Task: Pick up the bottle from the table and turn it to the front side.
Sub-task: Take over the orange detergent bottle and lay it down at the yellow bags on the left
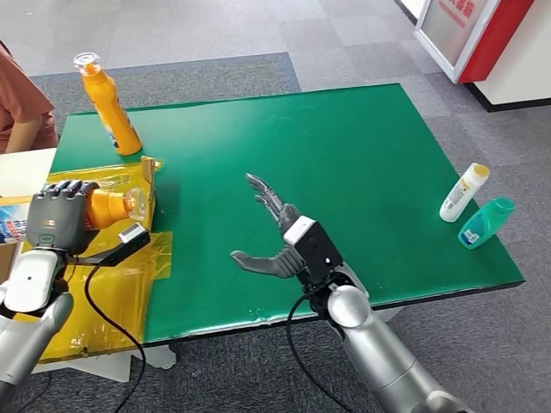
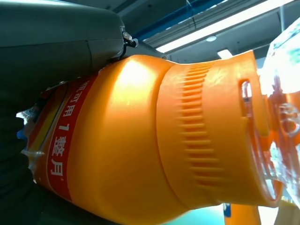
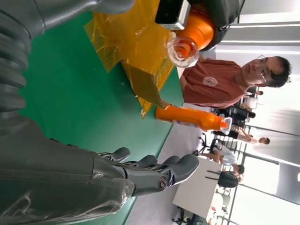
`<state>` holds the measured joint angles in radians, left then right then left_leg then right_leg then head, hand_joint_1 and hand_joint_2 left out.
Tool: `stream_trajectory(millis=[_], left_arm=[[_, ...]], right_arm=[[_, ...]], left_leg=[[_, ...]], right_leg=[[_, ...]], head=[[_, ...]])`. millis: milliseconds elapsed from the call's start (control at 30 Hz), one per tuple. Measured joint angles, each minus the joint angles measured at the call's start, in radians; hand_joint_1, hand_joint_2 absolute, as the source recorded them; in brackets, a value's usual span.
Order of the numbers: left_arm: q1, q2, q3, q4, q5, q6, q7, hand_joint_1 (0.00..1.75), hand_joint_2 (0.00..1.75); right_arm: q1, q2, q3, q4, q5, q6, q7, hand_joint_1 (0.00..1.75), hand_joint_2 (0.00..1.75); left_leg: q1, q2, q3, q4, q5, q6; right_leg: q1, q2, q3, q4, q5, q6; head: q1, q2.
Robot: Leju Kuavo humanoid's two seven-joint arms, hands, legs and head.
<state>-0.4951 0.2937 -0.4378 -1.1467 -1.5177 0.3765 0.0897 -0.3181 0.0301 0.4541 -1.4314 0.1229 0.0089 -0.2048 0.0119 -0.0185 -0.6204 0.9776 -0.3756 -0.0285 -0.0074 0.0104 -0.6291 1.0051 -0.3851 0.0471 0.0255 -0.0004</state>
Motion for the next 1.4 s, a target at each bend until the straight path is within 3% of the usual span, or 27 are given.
stream_trajectory(millis=[267, 1033, 1167, 1400], left_arm=[[0.012, -0.013, 0.006, 0.131, 0.013, 0.063, -0.003, 1.75, 1.75], [0.007, -0.128, 0.031, 0.334, 0.063, 0.068, -0.006, 1.75, 1.75], [0.003, -0.139, 0.039, 0.375, 0.071, 0.078, 0.002, 0.06, 1.75], [0.004, -0.142, 0.052, 0.431, 0.074, 0.113, 0.011, 0.00, 1.75]], right_arm=[[-0.016, 0.005, 0.019, 0.011, -0.009, 0.002, 0.003, 0.00, 1.75], [-0.041, 0.026, 0.055, 0.039, -0.016, 0.002, 0.006, 0.00, 1.75], [-0.042, 0.027, 0.062, 0.040, -0.022, 0.004, 0.007, 0.00, 1.75], [-0.042, 0.027, 0.076, 0.039, -0.028, 0.006, 0.007, 0.00, 1.75]], left_leg=[[0.000, 0.000, 0.000, 0.000, 0.000, 0.000], [0.000, 0.000, -0.001, 0.000, 0.000, 0.000], [0.000, 0.000, -0.001, 0.000, 0.000, 0.000], [0.000, 0.000, -0.001, 0.000, 0.000, 0.000]], right_leg=[[0.000, 0.000, 0.000, 0.000, 0.000, 0.000], [0.000, 0.000, -0.001, 0.000, 0.000, 0.000], [0.000, 0.000, -0.001, 0.000, 0.000, 0.000], [0.000, 0.000, -0.001, 0.000, 0.000, 0.000]], head=[[0.000, 0.000], [0.000, 0.000], [0.000, 0.000], [0.000, 0.000]])
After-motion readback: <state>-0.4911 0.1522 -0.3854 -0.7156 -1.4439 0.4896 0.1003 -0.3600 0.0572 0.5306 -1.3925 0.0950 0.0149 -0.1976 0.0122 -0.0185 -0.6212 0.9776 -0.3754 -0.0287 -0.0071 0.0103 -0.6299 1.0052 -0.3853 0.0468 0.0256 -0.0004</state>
